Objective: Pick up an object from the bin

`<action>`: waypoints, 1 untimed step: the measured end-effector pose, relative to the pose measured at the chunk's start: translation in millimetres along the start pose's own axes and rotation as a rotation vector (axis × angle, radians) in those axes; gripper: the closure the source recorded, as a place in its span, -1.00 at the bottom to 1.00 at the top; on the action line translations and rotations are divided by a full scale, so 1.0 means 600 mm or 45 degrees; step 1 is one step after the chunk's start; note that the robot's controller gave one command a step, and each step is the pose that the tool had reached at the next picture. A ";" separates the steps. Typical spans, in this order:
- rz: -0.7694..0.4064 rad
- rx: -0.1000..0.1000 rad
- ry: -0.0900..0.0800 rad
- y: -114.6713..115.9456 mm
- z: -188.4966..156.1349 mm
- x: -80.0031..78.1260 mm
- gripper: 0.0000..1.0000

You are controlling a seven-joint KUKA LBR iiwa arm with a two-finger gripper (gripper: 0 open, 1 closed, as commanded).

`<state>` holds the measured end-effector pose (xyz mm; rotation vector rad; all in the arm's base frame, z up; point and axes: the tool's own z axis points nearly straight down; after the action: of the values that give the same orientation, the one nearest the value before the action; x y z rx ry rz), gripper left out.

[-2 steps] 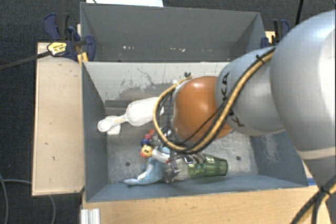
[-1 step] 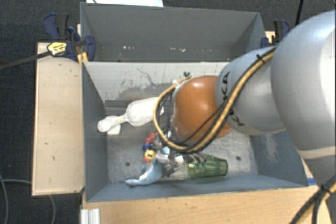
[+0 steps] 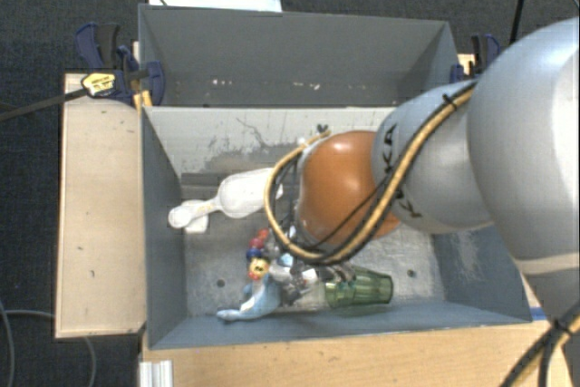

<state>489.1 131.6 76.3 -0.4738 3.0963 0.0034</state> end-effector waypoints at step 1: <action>0.001 0.000 0.005 0.000 -0.008 0.002 1.00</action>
Offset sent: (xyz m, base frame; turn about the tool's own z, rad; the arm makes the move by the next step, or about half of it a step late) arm 0.0002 -0.0001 0.0772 0.0000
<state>487.9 131.1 80.9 -0.4732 3.1001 0.0024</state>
